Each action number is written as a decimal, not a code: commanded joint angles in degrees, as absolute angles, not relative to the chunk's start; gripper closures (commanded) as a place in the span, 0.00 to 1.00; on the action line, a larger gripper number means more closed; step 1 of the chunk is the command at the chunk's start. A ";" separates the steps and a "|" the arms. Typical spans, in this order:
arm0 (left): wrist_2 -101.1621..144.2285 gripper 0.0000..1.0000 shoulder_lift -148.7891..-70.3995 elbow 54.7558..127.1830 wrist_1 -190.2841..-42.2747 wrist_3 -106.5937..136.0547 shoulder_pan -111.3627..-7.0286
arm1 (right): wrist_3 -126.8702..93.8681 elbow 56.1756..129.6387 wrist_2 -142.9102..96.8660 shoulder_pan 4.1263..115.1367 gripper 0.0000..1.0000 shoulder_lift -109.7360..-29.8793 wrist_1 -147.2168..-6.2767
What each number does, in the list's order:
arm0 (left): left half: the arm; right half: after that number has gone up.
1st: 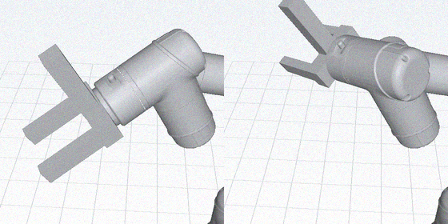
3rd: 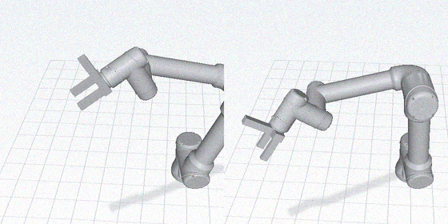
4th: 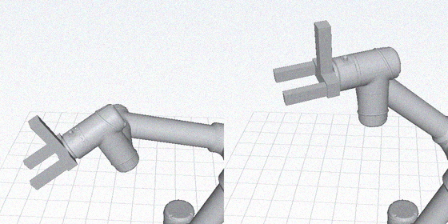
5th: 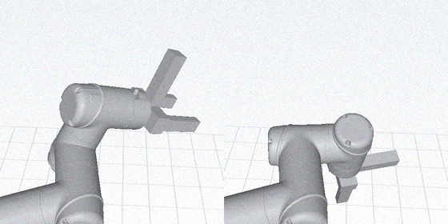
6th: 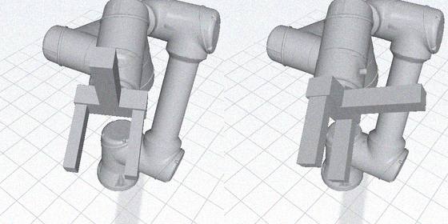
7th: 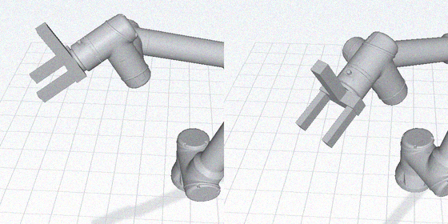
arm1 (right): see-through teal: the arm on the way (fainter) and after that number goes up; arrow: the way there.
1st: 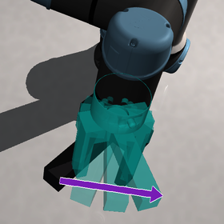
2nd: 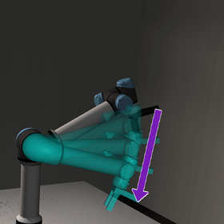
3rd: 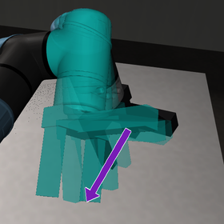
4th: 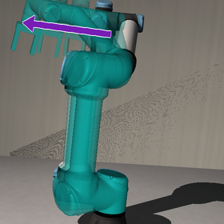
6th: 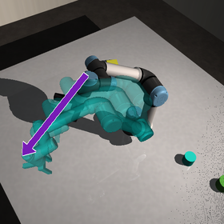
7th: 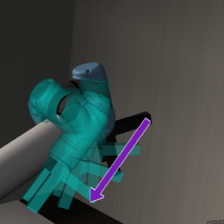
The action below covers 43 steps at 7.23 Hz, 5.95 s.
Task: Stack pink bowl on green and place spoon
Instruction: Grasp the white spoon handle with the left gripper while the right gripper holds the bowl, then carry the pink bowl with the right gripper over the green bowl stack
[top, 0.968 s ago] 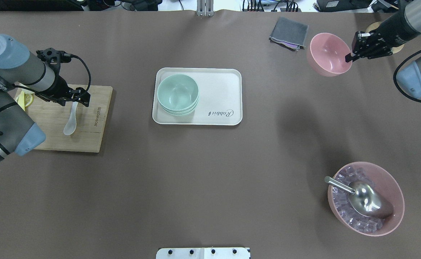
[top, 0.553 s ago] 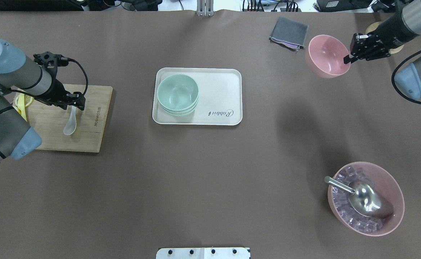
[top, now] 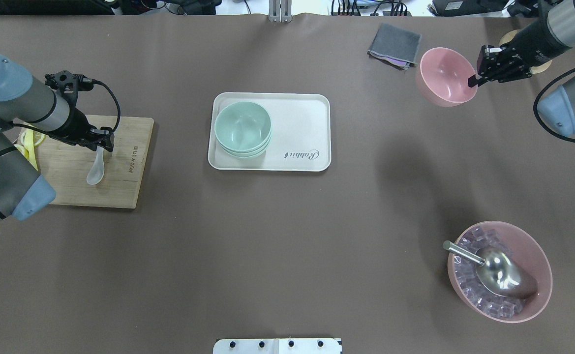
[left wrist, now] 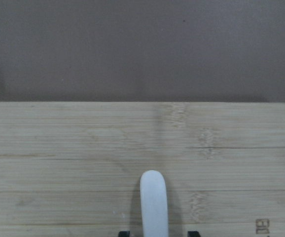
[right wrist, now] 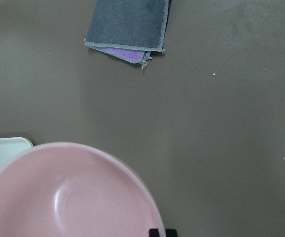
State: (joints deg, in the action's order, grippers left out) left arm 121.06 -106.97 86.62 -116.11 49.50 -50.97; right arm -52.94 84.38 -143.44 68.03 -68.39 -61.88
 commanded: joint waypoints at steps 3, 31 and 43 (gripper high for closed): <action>120.94 0.54 -106.96 86.66 -115.93 49.57 -50.89 | -52.91 84.20 -143.44 67.94 1.00 -68.55 -61.87; 124.36 1.00 -102.92 106.17 -104.24 53.09 -53.52 | -74.03 86.22 -131.03 54.02 1.00 -55.67 -61.70; 124.28 1.00 -103.53 103.36 -104.85 52.91 -54.32 | -92.61 76.91 -115.49 38.15 1.00 -42.63 -55.02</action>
State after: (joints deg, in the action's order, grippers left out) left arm 124.21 -103.46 103.59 -104.79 52.91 -54.31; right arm -89.63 77.02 -115.51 38.70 -42.60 -54.91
